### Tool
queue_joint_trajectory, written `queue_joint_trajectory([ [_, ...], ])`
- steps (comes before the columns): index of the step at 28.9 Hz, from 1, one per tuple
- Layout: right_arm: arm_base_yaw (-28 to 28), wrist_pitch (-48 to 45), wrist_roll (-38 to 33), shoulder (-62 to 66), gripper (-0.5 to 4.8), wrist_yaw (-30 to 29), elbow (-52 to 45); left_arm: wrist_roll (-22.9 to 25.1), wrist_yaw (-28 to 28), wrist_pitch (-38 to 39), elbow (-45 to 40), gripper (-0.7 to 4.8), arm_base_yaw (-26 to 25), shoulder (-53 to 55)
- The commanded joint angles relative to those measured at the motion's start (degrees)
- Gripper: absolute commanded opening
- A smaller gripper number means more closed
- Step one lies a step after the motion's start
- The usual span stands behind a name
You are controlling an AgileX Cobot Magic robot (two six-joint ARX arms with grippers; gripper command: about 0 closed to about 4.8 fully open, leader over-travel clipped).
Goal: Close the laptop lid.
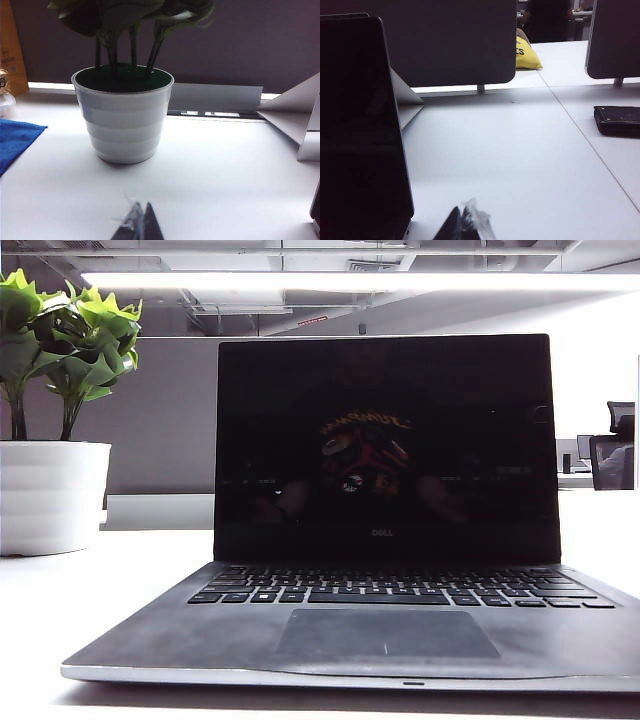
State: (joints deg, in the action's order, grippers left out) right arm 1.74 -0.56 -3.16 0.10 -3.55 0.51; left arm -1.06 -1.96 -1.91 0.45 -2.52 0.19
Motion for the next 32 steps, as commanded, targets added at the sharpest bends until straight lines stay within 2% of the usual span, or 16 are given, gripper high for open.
queue_joint_trajectory([
  [1, -0.07, -1.16, 0.17, 0.02, -0.03, 0.2, -0.09, 0.2, 0.0, -0.59, 0.04, -0.05, -0.09, 0.04],
  [8, -0.11, -1.36, 0.09, 0.02, -0.03, -0.31, -0.09, 0.17, 0.0, -0.31, 0.04, -0.05, -0.09, 0.04],
  [13, -0.11, -1.68, -4.5, 0.02, -0.03, -1.77, 0.24, -0.48, -0.61, -1.22, 0.04, -0.05, -0.09, 0.04],
  [16, -0.11, -2.84, -4.59, 0.02, -0.03, -1.7, 0.48, -0.68, -0.66, -2.99, 0.37, -0.05, -0.09, 0.04],
  [21, -0.11, -5.09, -4.59, 0.02, -0.04, -1.7, 2.19, -5.03, -2.58, -8.81, 0.74, -0.05, -0.07, 0.04],
  [24, -0.11, -5.14, -4.59, 0.31, -0.04, -1.05, 4.04, -5.88, -3.21, -12.74, 0.94, -0.05, -0.07, 0.04],
  [27, -0.11, -5.95, -4.59, 1.77, -0.04, -1.14, 6.69, -11.61, -3.28, -16.41, 2.03, -0.05, -0.07, 0.07],
  [30, -0.11, -6.08, -4.57, 4.04, -0.04, -1.31, 10.16, -16.39, -3.45, -16.22, 4.68, -0.05, -0.07, 0.28],
  [32, -0.11, -6.16, -4.46, 6.6, -0.04, -1.29, 12.44, -16.76, -3.43, -15.69, 6.82, -0.05, -0.07, 1.42],
])
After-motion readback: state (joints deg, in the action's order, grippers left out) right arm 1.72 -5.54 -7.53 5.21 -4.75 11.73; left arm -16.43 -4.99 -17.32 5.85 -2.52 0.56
